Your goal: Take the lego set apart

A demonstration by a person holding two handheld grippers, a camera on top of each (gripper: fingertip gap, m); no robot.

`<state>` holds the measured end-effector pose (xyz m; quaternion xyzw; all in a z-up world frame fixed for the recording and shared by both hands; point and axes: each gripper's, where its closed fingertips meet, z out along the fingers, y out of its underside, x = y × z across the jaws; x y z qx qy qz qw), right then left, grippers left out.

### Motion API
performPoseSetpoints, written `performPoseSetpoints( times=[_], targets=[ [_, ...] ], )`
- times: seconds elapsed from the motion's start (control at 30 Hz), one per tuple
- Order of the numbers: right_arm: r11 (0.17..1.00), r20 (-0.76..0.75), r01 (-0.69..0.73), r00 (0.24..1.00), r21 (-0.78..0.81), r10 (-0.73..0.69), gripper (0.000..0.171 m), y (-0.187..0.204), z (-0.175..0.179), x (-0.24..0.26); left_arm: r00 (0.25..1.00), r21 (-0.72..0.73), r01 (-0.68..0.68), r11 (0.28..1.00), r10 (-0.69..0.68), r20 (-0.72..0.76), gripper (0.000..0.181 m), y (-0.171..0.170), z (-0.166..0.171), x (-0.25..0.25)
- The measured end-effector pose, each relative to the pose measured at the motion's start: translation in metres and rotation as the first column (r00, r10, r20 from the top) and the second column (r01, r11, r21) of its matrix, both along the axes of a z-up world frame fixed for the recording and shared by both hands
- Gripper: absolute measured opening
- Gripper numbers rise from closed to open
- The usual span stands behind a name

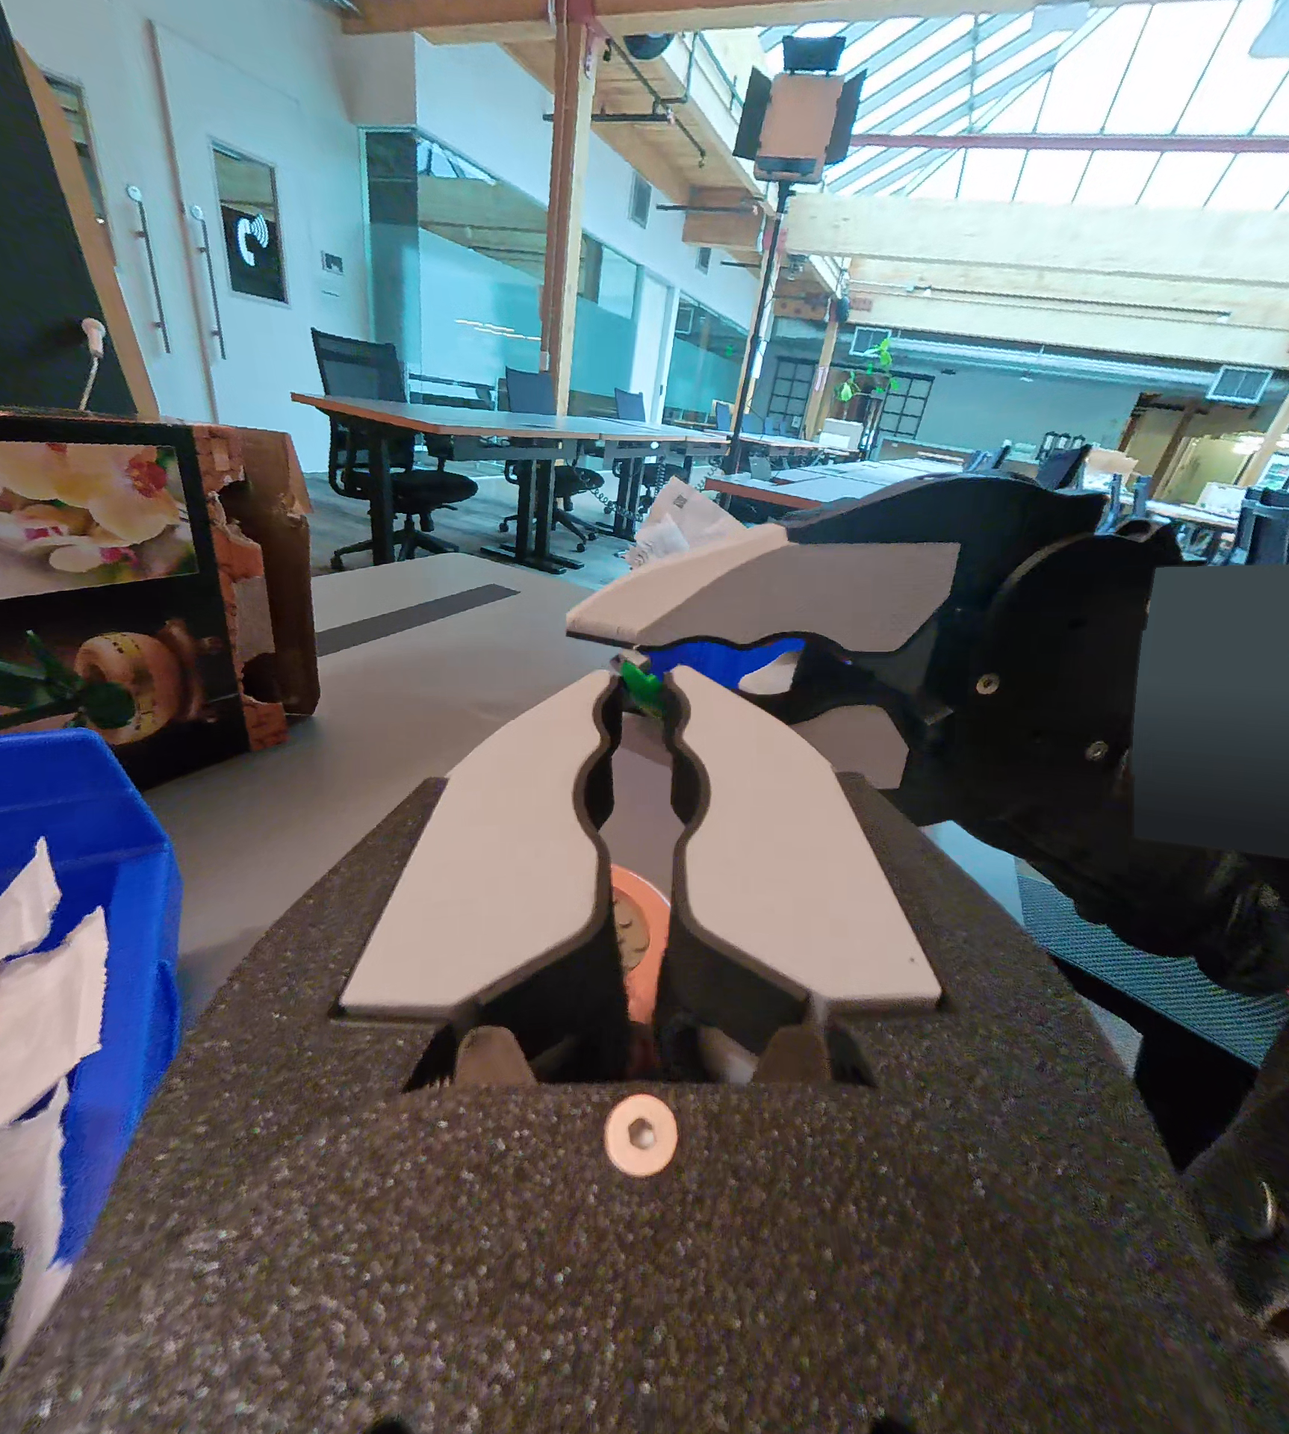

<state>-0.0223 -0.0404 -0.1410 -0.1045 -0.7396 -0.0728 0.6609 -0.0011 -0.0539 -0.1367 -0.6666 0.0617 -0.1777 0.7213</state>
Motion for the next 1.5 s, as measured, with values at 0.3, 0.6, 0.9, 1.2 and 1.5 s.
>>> performPoseSetpoints(
  times=[0.3, 0.6, 0.9, 1.2, 1.5],
  targets=[
    [0.868, 0.102, -0.116, 0.977, -0.482, 0.187, 0.019, -0.008, -0.008, 0.012, 0.972, 0.062, 0.077, 0.995, -0.061, -0.227, 0.006, -0.022, -0.001, 0.002],
    [0.157, 0.002, -0.126, 0.774, -0.98, 0.633, 0.019, -0.047, -0.008, 0.037, 0.866, 0.092, 0.166, 0.982, -0.101, -0.489, 0.006, -0.035, -0.009, 0.016],
    [0.17, -0.049, -0.21, 0.754, -0.963, 0.656, 0.005, -0.052, -0.01, 0.038, 0.869, 0.097, 0.189, 0.977, -0.121, -0.479, 0.006, -0.037, -0.009, 0.022],
    [0.112, -0.08, -0.204, 0.743, -0.972, 0.664, 0.005, -0.049, -0.009, 0.043, 0.876, 0.087, 0.218, 0.972, -0.156, -0.456, 0.005, -0.038, -0.01, 0.023],
    [0.13, -0.055, -0.187, 0.747, -0.974, 0.663, 0.004, -0.048, -0.015, 0.044, 0.891, 0.066, 0.215, 0.974, -0.168, -0.421, 0.004, -0.036, -0.017, 0.024]
  ],
)
